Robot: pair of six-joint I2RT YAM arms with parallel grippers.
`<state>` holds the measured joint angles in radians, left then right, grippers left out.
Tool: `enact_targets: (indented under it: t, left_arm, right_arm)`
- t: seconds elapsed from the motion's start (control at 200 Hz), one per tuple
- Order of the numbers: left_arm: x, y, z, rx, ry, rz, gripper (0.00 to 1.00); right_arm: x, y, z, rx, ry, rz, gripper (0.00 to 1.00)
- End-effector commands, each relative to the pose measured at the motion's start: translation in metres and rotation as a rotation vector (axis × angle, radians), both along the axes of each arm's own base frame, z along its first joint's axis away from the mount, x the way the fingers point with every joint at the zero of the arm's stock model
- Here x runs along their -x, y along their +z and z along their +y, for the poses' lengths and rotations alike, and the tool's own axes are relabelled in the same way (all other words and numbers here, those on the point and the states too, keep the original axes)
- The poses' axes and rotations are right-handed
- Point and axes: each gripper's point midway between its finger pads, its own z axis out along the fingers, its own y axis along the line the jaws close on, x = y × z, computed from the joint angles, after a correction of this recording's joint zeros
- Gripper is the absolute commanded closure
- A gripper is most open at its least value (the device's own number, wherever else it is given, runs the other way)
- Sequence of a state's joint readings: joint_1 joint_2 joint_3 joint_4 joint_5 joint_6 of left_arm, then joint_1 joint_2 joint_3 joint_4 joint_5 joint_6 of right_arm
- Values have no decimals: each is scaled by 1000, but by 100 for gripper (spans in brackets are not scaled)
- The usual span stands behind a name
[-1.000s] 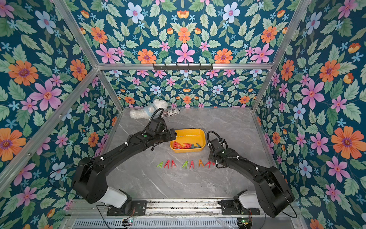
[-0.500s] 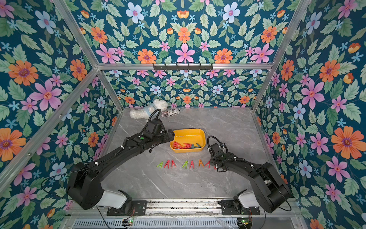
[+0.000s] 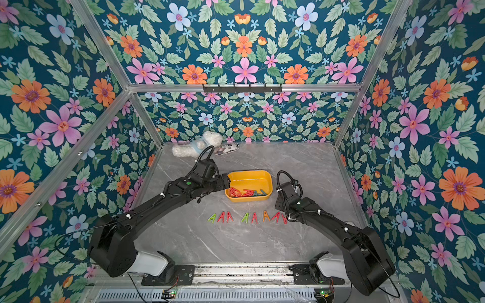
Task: Take the clothespins out of the storage box
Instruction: Place the clothespin at the center of the board, then adjust the storage box at the center of the board.
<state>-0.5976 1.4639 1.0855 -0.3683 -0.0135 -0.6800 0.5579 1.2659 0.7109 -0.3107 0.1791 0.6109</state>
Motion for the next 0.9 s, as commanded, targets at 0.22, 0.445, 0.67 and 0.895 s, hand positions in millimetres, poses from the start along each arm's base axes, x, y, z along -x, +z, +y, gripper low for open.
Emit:
enact_targets:
  t: [0.22,0.445,0.67,0.895]
  left_arm:
    - [-13,-13,8,-76,68,20,15]
    - [-21,-29,14,-144,118,58,24]
    - [-32,-44,9,-188,97,92,33]
    - [-51,-65,-2,-199,55,130,42]
  right_arm:
    - [-28,56,39,-116,130,-128,12]
    - [-39,86,51,-116,205,-188,1]
    - [-51,90,49,-109,196,-206,1]
    - [-62,85,55,-148,152,-194,1]
